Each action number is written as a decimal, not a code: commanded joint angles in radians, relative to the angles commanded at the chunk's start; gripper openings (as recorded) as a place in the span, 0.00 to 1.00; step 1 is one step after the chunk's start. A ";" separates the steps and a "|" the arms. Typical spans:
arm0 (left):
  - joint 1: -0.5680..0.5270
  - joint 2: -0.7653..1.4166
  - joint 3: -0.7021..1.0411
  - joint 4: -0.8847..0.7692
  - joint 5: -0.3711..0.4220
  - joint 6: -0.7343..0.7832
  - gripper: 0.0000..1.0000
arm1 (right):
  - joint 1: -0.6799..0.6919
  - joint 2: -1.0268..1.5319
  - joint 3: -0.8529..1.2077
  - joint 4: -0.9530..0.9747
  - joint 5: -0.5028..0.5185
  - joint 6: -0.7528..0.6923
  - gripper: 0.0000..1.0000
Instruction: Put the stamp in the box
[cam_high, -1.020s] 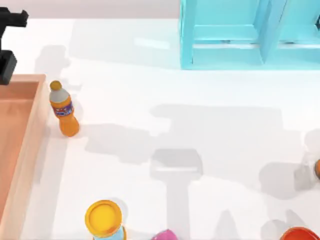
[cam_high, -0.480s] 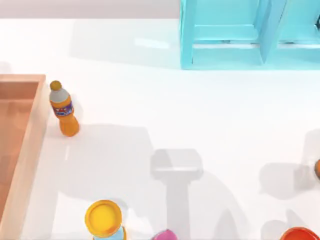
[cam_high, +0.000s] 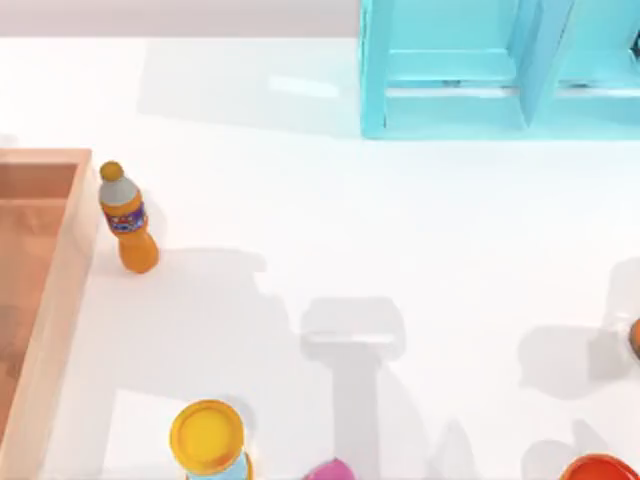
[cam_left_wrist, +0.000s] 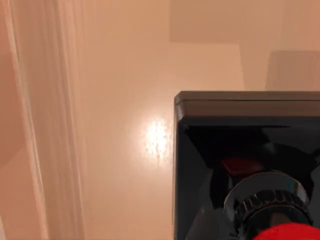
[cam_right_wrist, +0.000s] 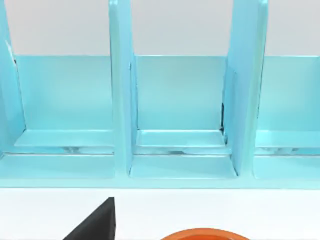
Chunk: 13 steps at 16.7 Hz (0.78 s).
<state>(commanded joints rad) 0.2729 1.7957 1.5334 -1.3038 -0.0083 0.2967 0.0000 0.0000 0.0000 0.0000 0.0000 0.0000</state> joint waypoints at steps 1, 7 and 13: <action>0.001 0.001 -0.041 0.040 0.001 0.001 0.00 | 0.000 0.000 0.000 0.000 0.000 0.000 1.00; 0.003 0.003 -0.104 0.103 0.002 0.003 0.00 | 0.000 0.000 0.000 0.000 0.000 0.000 1.00; 0.003 0.003 -0.104 0.103 0.002 0.003 0.45 | 0.000 0.000 0.000 0.000 0.000 0.000 1.00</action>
<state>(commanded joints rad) 0.2763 1.7986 1.4291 -1.2010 -0.0067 0.2997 0.0000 0.0000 0.0000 0.0000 0.0000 0.0000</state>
